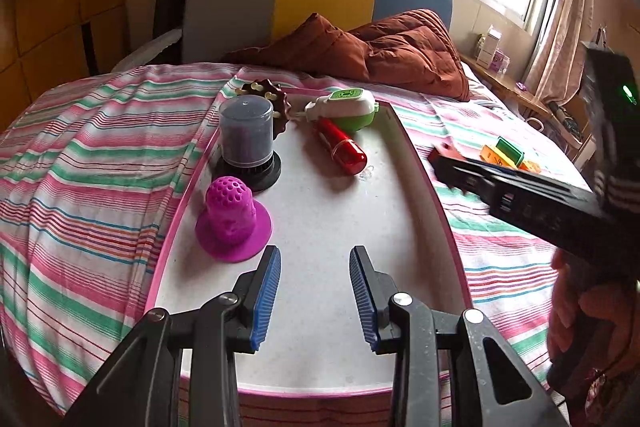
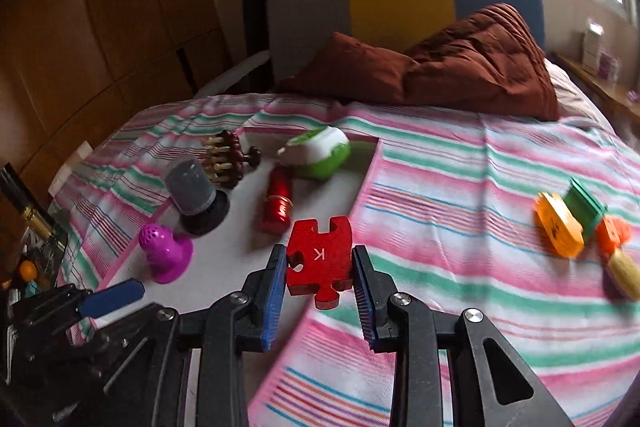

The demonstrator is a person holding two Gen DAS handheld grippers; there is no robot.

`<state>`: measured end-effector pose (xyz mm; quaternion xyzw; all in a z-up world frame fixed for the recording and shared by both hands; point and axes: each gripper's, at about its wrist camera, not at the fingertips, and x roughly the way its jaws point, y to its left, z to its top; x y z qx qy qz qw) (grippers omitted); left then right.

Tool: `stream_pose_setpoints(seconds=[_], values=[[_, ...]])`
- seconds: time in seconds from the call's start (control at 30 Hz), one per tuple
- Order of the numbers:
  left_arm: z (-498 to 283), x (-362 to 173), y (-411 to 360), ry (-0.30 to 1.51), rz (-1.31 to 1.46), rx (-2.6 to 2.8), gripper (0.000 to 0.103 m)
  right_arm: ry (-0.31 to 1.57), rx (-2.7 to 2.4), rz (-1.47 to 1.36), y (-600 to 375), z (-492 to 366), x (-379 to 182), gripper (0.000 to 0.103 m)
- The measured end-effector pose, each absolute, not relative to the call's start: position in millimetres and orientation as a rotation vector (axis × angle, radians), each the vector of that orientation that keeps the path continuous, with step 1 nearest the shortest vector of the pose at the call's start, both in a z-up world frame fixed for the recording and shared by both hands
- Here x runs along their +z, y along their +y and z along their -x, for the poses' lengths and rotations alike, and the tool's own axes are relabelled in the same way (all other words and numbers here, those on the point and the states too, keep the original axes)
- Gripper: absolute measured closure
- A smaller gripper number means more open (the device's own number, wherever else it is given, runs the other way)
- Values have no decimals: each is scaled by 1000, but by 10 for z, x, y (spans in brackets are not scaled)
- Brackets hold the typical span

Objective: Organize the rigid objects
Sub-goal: 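Lower the red puzzle piece into the tray and open the right gripper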

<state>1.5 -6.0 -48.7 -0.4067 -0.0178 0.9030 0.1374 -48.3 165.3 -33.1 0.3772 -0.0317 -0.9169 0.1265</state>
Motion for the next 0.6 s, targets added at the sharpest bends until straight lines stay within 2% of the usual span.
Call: stream_pose_setpoints(seconds=[0.6], values=[[14,-422,-154,-90,1159,2633,67,120,-2699,-1213,1358,1194,-487,70]])
